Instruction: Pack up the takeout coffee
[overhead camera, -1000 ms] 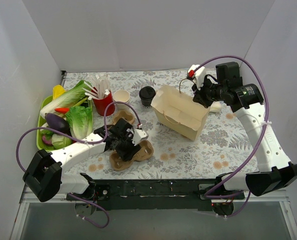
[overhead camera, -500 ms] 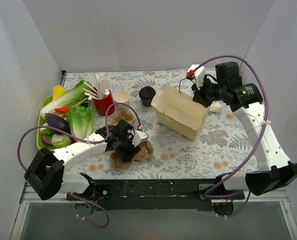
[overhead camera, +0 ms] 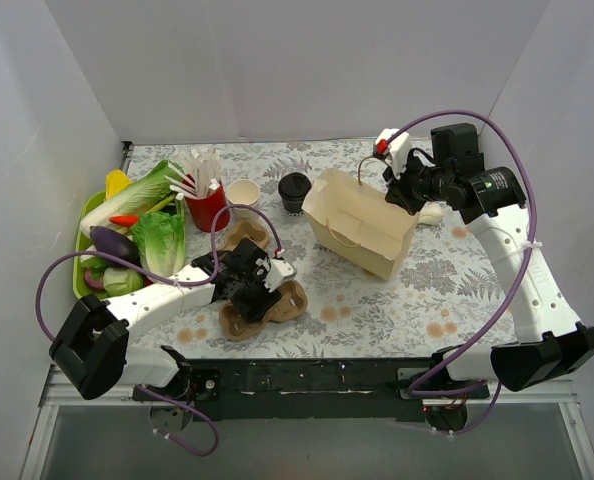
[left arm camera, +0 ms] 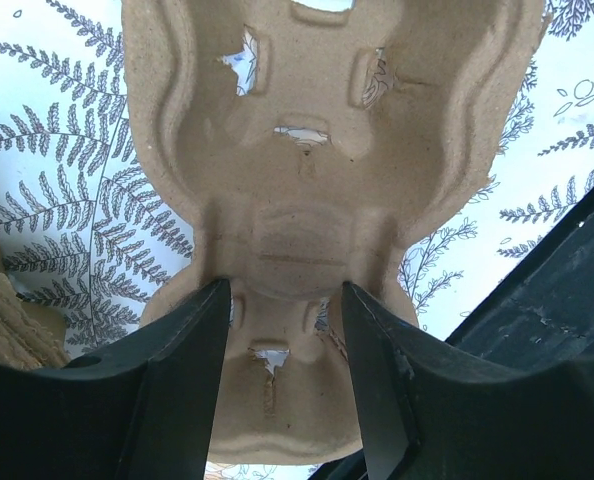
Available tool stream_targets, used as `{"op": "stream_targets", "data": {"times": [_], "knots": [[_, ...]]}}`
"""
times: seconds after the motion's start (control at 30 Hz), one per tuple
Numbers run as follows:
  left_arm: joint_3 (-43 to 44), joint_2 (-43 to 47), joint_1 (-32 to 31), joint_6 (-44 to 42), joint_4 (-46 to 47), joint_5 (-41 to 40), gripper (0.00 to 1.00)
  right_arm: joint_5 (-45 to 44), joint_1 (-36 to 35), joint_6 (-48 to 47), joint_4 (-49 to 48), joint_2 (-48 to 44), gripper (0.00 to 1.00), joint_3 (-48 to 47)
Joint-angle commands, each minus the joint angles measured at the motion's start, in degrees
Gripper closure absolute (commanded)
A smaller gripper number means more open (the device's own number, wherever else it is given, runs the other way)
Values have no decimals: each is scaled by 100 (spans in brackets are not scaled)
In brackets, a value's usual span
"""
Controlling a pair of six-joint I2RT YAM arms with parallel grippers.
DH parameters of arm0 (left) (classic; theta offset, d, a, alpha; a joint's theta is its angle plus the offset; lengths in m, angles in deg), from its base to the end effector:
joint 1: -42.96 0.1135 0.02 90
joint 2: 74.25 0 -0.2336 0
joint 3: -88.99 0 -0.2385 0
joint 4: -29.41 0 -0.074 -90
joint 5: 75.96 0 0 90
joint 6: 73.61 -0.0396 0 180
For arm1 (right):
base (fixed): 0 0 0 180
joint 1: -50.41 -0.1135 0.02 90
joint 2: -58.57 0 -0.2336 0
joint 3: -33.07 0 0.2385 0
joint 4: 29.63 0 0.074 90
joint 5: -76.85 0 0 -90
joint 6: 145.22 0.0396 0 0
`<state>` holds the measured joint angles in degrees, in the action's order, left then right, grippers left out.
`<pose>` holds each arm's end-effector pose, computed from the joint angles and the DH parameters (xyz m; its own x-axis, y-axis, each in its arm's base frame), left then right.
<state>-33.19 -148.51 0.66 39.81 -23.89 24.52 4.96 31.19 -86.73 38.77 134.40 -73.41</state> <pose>0.1612 -0.1564 0.1649 -0.9183 0.3071 -0.2499 0.3742 0.8794 -0.2942 0.2379 0.0960 0.3932 -0.2080 -0.5986 -0.7736 -0.7668 0.5908 -0.2510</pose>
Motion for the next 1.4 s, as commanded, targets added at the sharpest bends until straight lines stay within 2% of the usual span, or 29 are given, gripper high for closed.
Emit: {"op": "stream_targets", "data": {"times": [0.0,0.23,0.33,0.6,0.77,0.93,1.27,1.37], "knots": [[228,70,-32,84,75,-116,53,-9,15,-22,-232,-165,99,49],[439,-36,-32,110,84,32,55,-35,24,-31,-232,-209,99,110],[518,-36,-32,110,58,147,51,-44,15,-31,-241,-227,99,111],[501,-229,-32,119,93,130,51,-62,15,-31,-241,-218,99,111],[369,-124,-32,49,31,86,46,-79,15,-57,-258,-262,99,163],[308,-89,-32,66,49,-37,53,-71,15,-49,-267,-218,99,137],[184,-54,-32,49,84,-99,52,-62,15,-49,-276,-165,99,67],[176,-54,-32,22,58,-81,60,-62,15,-57,-267,-139,99,49]]}}
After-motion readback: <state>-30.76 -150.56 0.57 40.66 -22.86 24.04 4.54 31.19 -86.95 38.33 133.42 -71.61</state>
